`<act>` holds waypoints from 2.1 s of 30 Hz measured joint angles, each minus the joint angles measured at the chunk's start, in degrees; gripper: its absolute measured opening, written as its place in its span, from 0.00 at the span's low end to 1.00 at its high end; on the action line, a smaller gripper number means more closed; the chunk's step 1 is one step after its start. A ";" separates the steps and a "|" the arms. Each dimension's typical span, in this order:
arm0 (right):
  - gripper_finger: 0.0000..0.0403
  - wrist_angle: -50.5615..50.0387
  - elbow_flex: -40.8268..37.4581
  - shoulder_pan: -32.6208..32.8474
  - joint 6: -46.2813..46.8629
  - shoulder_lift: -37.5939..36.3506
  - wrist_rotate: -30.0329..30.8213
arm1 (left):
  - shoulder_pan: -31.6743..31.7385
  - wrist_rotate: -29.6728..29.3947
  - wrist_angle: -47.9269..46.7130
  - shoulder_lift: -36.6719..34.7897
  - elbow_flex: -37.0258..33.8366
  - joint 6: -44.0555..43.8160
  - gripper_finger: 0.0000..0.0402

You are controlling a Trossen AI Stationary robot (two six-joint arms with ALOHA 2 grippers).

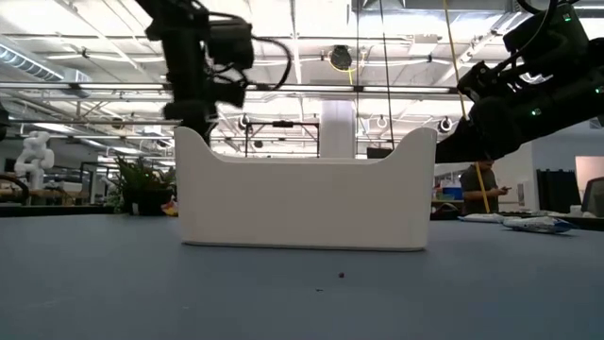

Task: Sort candy
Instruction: Put the green gummy candy into the white bin

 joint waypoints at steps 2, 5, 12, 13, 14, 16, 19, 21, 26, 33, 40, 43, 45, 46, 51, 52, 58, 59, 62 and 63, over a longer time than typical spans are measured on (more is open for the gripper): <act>0.00 -0.20 0.01 -0.01 0.02 0.00 0.00 | -0.78 0.00 -0.80 -0.50 -2.35 -1.20 0.35; 0.00 -0.22 0.01 0.01 -0.01 0.00 -0.02 | -2.43 0.00 -2.12 -0.90 -5.60 -3.01 0.35; 0.00 -0.24 0.00 0.00 -0.03 0.00 -0.02 | -10.47 3.40 -10.52 -3.01 -8.25 -11.56 0.34; 0.00 -0.25 0.01 0.02 -0.03 0.00 -0.02 | -12.16 5.24 -11.25 -3.39 -8.21 -12.71 0.34; 0.00 -0.26 0.00 0.02 -0.03 0.00 -0.02 | -13.91 7.09 -11.89 -3.64 -8.21 -14.21 0.34; 0.00 -0.26 0.02 0.01 -0.03 0.02 -0.02 | -17.61 10.75 -12.01 -3.89 -8.21 -17.67 0.34; 0.00 -0.24 0.00 0.02 -0.01 0.00 -0.04 | -23.61 16.59 -12.10 -3.95 -8.21 -23.21 0.34; 0.00 -0.24 0.00 0.00 -0.01 0.00 -0.06 | -28.02 19.77 -12.01 -3.95 -8.56 -25.79 0.34; 0.00 -0.34 0.00 0.01 -0.01 0.00 -0.15 | -38.83 23.01 -8.99 -3.97 -12.79 -33.65 0.34; 0.00 -0.33 0.00 0.01 0.26 0.00 -0.17 | -49.51 31.37 15.76 -3.87 -20.99 -46.83 0.34; 0.00 -0.31 0.00 0.02 0.63 0.00 -0.15 | -53.42 28.87 35.03 -3.76 -23.29 -56.23 0.34; 0.00 -0.01 0.00 -0.02 -0.21 0.00 -0.13 | -53.54 26.53 35.24 -3.76 -23.34 -62.79 0.34; 0.00 0.39 0.00 -0.03 -0.91 0.00 -0.13 | -53.54 25.17 35.39 -3.67 -23.35 -68.07 0.34; 0.00 0.69 0.01 -0.03 -1.09 0.00 -0.13 | -53.54 24.56 35.84 -3.44 -23.35 -70.77 0.34; 0.00 0.66 0.01 -0.01 0.18 0.00 -0.15 | -54.83 23.81 40.75 -0.38 -23.35 -79.21 0.34; 0.00 0.64 0.00 -0.01 0.77 0.00 -0.19 | -55.22 23.80 42.31 0.68 -23.35 -80.38 0.34; 0.00 -1.91 0.01 1.41 6.42 0.00 -0.53 | -57.59 20.68 50.83 7.11 -22.63 -85.23 0.34; 0.00 -2.67 0.02 1.91 7.41 0.00 -0.37 | -57.97 20.02 50.89 8.03 -22.02 -85.26 0.34; 0.00 -4.61 0.00 3.41 10.14 0.02 -0.25 | -58.98 19.11 51.26 10.48 -20.47 -85.39 0.34; 0.00 -4.95 0.00 3.98 11.01 0.02 -0.15 | -59.19 19.03 51.13 11.07 -19.97 -85.36 0.34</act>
